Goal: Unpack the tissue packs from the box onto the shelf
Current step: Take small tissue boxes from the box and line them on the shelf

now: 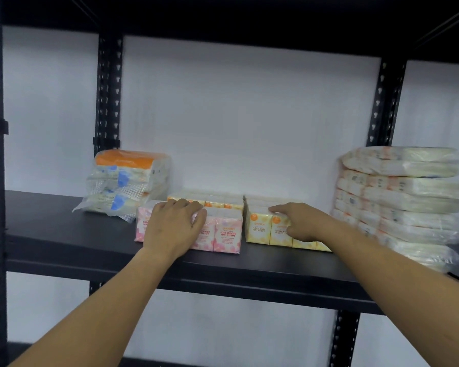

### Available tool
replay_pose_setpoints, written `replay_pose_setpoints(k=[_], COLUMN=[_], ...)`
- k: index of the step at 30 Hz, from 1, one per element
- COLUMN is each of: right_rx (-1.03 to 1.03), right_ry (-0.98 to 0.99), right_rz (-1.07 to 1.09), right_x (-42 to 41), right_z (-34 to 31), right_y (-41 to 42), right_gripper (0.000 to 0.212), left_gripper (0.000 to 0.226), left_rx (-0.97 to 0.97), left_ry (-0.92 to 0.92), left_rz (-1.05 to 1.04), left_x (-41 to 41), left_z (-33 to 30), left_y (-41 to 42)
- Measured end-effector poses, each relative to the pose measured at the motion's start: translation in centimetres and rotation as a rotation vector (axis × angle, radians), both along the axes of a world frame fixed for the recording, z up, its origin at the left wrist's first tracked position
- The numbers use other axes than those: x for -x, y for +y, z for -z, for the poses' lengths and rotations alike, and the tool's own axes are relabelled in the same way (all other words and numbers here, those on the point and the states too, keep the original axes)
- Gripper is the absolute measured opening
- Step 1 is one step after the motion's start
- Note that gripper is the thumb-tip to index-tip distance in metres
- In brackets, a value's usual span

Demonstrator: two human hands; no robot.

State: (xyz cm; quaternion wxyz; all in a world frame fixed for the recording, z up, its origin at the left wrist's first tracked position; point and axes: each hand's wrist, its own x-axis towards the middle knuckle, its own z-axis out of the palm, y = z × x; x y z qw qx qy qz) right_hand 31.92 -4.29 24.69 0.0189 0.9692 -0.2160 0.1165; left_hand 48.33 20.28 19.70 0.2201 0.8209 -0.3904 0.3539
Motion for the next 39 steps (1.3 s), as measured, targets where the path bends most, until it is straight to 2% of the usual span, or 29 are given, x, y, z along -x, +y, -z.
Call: replay_pose_setpoints(k=[4,9,12,16,19,21,24,25,29,31,33,35,39], right_rx=[0.011,0.032,0.008,0.018,0.024,0.019,-0.029,-0.023,0.061,0.071,0.065,0.060,0.046], right_ry=[-0.054,-0.086,-0.090,-0.077,-0.060,-0.056,-0.053,-0.056,-0.081,-0.076,-0.071,-0.078,-0.101], right_rz=[-0.044,-0.167,-0.235,-0.209,-0.101,-0.012,0.053,0.062,0.050,0.041,0.040,0.033,0.020], right_x=[-0.2,-0.7,-1.0,-1.4,-1.5,-1.5,-1.6,-1.6,-1.1,-0.7,-0.6,-0.5,-0.6], right_z=[-0.5,-1.7,-2.1,-2.3,-2.1,-1.6,-0.6,-0.2,0.5,0.8,1.2,1.4,1.5], right_y=[1.7,4.5,6.0,6.7,5.6,4.5,3.4,3.3,2.8,2.5,2.2,2.1,1.8], right_gripper=[0.072,0.063,0.057,0.054,0.053,0.055,0.055,0.054,0.052,0.055,0.058,0.060,0.061], left_gripper=[0.046,0.042,0.037,0.051,0.062,0.061,0.042,0.037,0.088,0.095,0.089,0.071,0.040], left_rx=[-0.083,-0.167,-0.185,-0.196,-0.224,-0.212,-0.109,-0.127,-0.302,-0.334,-0.377,-0.420,-0.529], left_ry=[0.079,0.296,0.344,0.457,0.466,0.443,0.491,0.514,0.574,0.538,0.486,0.456,0.509], left_rz=[0.039,0.201,0.198,0.200,0.089,-0.023,-0.172,-0.209,-0.276,-0.286,-0.296,-0.259,-0.086], left_x=[-0.1,-0.6,-0.9,-0.4,0.4,0.9,0.7,0.3,0.4,0.8,1.2,1.5,2.7], left_z=[-0.9,-2.6,-3.2,-5.2,-6.7,-7.2,-7.3,-7.2,-6.6,-6.3,-6.2,-6.5,-8.7], left_y=[0.4,2.0,2.5,3.5,4.2,4.0,2.4,1.7,-0.4,-1.0,-1.0,-0.6,1.1])
